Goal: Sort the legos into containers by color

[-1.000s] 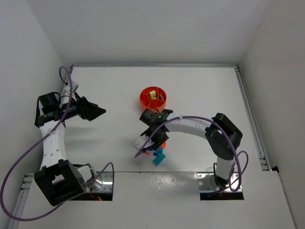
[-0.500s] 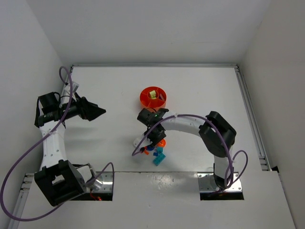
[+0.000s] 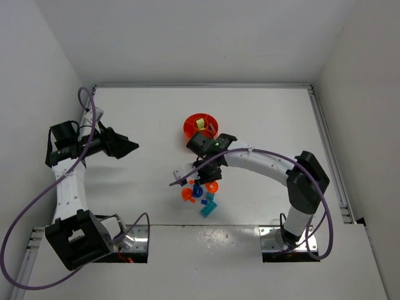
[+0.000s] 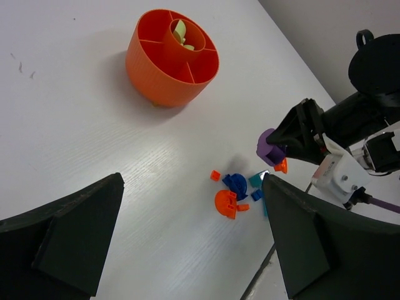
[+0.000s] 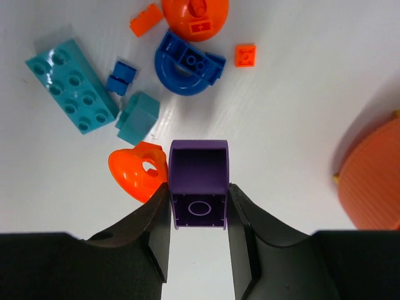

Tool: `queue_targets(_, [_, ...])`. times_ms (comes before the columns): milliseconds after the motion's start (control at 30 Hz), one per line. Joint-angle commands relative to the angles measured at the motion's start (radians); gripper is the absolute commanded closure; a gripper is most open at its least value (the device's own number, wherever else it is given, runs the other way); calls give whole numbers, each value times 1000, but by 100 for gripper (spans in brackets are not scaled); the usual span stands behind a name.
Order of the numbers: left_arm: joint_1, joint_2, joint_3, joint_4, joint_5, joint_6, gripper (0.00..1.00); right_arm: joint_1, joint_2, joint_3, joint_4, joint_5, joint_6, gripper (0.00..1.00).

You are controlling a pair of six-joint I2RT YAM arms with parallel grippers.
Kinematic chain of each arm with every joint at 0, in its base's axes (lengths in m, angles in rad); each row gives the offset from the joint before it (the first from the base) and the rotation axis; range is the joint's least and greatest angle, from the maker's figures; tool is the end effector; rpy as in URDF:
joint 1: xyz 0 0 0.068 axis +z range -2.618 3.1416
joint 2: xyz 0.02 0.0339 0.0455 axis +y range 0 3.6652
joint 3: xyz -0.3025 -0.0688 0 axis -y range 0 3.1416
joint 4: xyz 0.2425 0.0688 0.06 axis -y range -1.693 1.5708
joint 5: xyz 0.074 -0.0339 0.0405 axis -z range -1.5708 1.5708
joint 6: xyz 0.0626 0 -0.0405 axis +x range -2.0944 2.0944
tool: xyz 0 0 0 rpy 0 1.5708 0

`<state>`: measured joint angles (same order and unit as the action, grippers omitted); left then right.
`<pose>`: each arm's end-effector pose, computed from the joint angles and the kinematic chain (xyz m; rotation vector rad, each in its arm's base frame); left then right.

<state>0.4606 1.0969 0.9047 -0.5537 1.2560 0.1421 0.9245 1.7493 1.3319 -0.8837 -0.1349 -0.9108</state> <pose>0.2056 0.0356 0.3319 0.2818 1.8856 -1.0239 0.2076 0.2892 0.2366 -2.2926 1.7211 0.1963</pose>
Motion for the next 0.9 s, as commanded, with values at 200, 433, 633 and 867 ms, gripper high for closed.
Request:
queue_targets(200, [10,-65,-6,9,-7,31,0,-27,235,35,51,44,294,89])
queue_targets(433, [10,-95,-24,9,-27,40,0,-81,256,38,117,63,461,91])
queue_targets(633, [10,-65,-24,9,-18,50,0,-110,230,3,147,96,484,92])
queue_targets(867, [10,-81,-24,9,-39,50,0,-213,115,113,147,-14,633,94])
